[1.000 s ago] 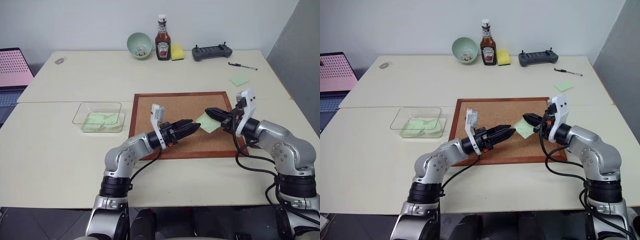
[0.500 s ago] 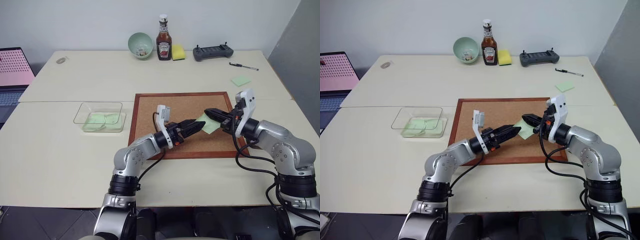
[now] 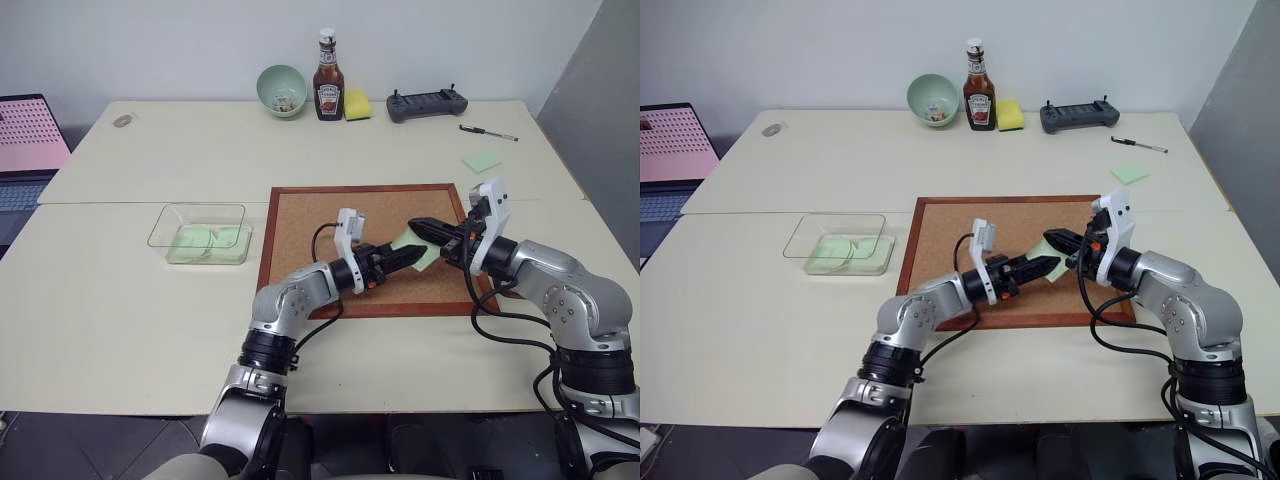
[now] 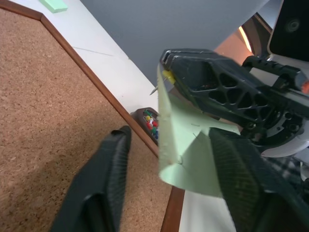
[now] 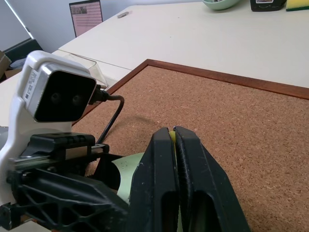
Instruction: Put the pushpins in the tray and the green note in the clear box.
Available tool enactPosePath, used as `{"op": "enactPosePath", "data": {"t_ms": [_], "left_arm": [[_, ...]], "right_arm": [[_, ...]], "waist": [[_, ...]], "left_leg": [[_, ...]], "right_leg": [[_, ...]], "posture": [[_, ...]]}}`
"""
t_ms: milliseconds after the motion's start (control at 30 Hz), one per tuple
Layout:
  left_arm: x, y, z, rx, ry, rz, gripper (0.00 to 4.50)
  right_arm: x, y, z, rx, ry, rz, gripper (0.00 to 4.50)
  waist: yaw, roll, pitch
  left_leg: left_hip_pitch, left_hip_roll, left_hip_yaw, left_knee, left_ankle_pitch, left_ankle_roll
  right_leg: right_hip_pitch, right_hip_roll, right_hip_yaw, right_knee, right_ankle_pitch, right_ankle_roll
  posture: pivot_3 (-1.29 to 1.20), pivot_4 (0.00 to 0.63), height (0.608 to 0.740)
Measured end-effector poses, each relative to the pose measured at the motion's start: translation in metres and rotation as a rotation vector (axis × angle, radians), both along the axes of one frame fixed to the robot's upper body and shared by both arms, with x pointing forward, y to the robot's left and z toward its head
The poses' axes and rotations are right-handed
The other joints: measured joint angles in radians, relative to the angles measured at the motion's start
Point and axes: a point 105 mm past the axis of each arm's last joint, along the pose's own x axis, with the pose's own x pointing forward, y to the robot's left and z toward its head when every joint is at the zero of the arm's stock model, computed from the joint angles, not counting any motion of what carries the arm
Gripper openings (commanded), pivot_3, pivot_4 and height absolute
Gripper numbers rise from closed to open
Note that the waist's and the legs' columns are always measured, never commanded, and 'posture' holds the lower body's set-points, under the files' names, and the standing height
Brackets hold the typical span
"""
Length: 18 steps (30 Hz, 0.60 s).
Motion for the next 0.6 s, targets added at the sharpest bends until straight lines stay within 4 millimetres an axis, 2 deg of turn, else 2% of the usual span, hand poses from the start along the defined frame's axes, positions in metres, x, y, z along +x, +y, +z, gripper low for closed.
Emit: {"op": "enactPosePath", "data": {"t_ms": [200, 300, 333, 600], "left_arm": [[0.005, 0.001, -0.002, 0.005, -0.005, 0.025, 0.83], [0.009, 0.001, -0.001, 0.003, -0.015, 0.04, 0.41], [0.01, 0.0, -0.001, 0.002, -0.017, 0.044, 0.12], [0.013, -0.002, -0.003, 0.01, -0.027, 0.072, 0.02]], "right_arm": [[0.0, 0.0, 0.0, 0.0, 0.0, 0.0, 0.0], [0.0, 0.0, 0.0, 0.001, 0.0, 0.0, 0.0], [0.0, 0.0, 0.0, 0.002, 0.0, 0.0, 0.0], [0.001, 0.001, 0.001, 0.055, 0.022, -0.018, 0.0]], "waist": [[0.0, 0.0, 0.0], [0.001, 0.0, 0.0], [0.0, 0.0, 0.0], [0.0, 0.0, 0.0]], "left_leg": [[0.0, 0.0, 0.0, 0.0, 0.0, 0.0], [0.0, 0.0, 0.0, 0.0, 0.0, 0.0], [0.0, 0.0, 0.0, 0.0, 0.0, 0.0], [0.0, 0.0, 0.0, 0.0, 0.0, 0.0]], "right_leg": [[0.0, 0.0, 0.0, 0.0, 0.0, 0.0], [0.0, 0.0, 0.0, 0.0, 0.0, 0.0], [0.0, 0.0, 0.0, 0.0, 0.0, 0.0], [0.0, 0.0, 0.0, 0.0, 0.0, 0.0]], "posture": [[0.0, 0.15, 0.74], [0.0, 0.15, 0.74], [0.0, 0.15, 0.74], [0.0, 0.15, 0.74]]}}
